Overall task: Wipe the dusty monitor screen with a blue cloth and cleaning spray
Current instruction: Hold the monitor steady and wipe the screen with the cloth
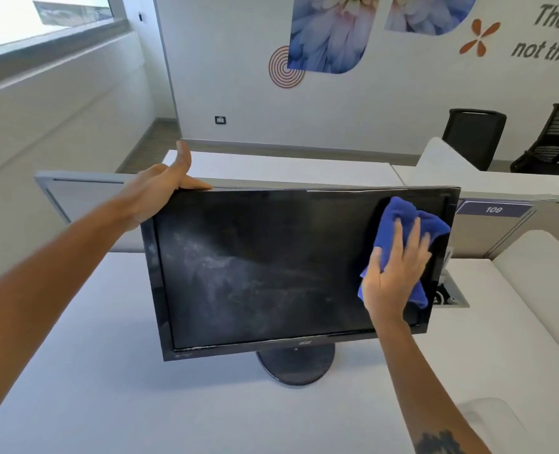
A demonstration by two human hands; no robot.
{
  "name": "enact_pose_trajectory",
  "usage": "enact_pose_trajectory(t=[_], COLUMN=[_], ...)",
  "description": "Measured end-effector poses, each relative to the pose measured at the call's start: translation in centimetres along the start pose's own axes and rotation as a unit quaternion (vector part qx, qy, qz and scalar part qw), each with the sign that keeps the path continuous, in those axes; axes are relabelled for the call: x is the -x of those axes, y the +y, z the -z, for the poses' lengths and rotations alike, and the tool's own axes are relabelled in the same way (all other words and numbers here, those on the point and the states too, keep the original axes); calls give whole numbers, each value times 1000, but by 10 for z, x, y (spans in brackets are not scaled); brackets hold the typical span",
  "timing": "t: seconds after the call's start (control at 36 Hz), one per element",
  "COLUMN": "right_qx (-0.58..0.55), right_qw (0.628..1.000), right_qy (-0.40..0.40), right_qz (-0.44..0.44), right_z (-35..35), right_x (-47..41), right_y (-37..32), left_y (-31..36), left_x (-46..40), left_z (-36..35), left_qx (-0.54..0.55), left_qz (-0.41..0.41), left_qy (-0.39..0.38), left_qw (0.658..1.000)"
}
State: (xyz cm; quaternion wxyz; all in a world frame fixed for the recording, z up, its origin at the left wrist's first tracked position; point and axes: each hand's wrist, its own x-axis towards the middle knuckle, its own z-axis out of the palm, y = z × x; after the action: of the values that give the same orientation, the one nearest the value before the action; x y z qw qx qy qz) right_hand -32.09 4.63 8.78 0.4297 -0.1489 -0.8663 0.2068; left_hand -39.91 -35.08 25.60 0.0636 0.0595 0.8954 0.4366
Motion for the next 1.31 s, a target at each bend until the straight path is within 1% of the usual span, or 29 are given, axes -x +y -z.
enact_pose_trajectory(t=[0.06, 0.11, 0.14, 0.19, 0.25, 0.31, 0.36, 0.39, 0.42, 0.44, 0.53, 0.58, 0.64, 0.69, 0.81, 0.86, 0.89, 0.92, 0.94, 1.03, 1.06, 1.08, 1.14, 1.17, 1.19, 1.22, 1.31], right_qx=[-5, 3, 3, -16, -38, -51, -52, -51, -50, -49, -56, -59, -59, -50, -17, -11, -11, -13, -16, -34, -40, -44, -47, -47, -46, -43, -14], right_qw=[1000, 999, 998, 986, 957, 914, 868, 850, 840, 838, 854, 856, 840, 803, 699, 667, 662, 665, 681, 774, 800, 819, 840, 842, 835, 818, 735], right_qy=[17, 28, 23, -17, -78, -135, -171, -180, -182, -176, -150, -151, -177, -219, -298, -310, -304, -293, -277, -212, -193, -176, -159, -162, -176, -196, -265], right_qz=[-14, 19, 58, 167, 278, 380, 464, 492, 509, 514, 495, 491, 510, 553, 650, 677, 685, 687, 677, 595, 567, 544, 516, 512, 520, 539, 624], right_z=[-3, -10, -15, -27, -39, -50, -58, -61, -63, -65, -69, -72, -74, -75, -74, -72, -72, -72, -71, -69, -69, -70, -75, -78, -80, -82, -83], right_x=[-2, 1, 5, 21, 44, 64, 68, 64, 57, 49, 33, 38, 57, 86, 131, 130, 125, 116, 106, 71, 62, 57, 59, 68, 82, 99, 151], right_y=[-5, -22, -33, -62, -91, -117, -139, -150, -162, -174, -205, -213, -208, -191, -145, -141, -145, -152, -162, -194, -203, -209, -215, -213, -208, -198, -150], left_y=[2, 1, -1, -3, -2, 0, 4, 6, 7, 8, 9, 7, 6, 2, -5, -5, -6, -5, -5, 0, 2, 4, 6, 6, 5, 3, -2], left_x=[-1, -3, -3, -1, 1, 3, 6, 7, 8, 9, 7, 4, 2, 0, -3, -3, -2, -2, -2, 0, 0, 1, 2, 3, 3, 3, 4], left_z=[0, 0, 1, 2, 2, 2, 3, 3, 3, 3, 3, 4, 4, 4, 4, 5, 6, 6, 6, 4, 3, 2, 2, 2, 2, 3, 4], left_qx=[-1, 5, 8, 11, 14, 17, 19, 20, 22, 24, 23, 20, 20, 15, 3, 1, -1, -2, -3, -9, -16, -23, -32, -33, -33, -31, -24], left_qz=[5, 6, 7, 11, 13, 18, 22, 22, 20, 19, 21, 33, 48, 53, 47, 47, 45, 42, 41, 37, 33, 28, 22, 22, 25, 29, 41], left_qy=[-1, -4, -5, -8, -10, -7, -6, -8, -15, -27, -55, -48, -26, -6, -5, -3, -6, -10, -11, -12, -10, -7, -4, -2, 1, 4, 0], left_qw=[1000, 1000, 1000, 1000, 1000, 1000, 1000, 1000, 999, 999, 998, 998, 998, 998, 999, 999, 999, 999, 999, 999, 999, 999, 999, 999, 999, 999, 999])
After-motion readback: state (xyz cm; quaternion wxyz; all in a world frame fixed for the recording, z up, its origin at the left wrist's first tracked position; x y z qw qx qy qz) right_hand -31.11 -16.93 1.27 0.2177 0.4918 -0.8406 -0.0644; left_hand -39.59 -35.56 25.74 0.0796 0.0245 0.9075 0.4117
